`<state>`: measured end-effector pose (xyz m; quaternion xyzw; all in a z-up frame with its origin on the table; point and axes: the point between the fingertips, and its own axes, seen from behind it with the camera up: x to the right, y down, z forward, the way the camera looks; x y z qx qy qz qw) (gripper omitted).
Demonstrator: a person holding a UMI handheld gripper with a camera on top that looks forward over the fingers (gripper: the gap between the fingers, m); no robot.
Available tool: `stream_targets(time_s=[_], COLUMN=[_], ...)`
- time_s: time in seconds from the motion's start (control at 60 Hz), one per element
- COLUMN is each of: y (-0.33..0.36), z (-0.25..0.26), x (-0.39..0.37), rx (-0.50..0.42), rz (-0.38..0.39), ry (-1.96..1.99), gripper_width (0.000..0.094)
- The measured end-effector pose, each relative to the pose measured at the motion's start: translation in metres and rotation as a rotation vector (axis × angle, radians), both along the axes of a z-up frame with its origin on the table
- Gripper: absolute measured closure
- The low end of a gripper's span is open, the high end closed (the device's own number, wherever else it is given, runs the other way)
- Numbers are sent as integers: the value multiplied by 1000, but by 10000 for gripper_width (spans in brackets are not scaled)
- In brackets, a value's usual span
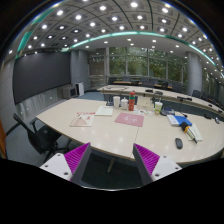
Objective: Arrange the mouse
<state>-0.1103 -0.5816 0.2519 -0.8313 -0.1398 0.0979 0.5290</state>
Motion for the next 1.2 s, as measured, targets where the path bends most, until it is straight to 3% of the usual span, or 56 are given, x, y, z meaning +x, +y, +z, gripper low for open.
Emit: stream_targets(time_s=[0.117, 0.417, 0.633, 1.017, 1.2], y=[-4, 24, 116, 310, 348], z=[-19, -137, -178, -234, -260], x=[23, 191, 299, 395, 404], rx=[-39, -175, -171, -144, -177], rz=[-40, -210, -342, -414, -402], ry=[-5, -75, -68, -31, -36], gripper_width=[75, 78, 78, 114, 295])
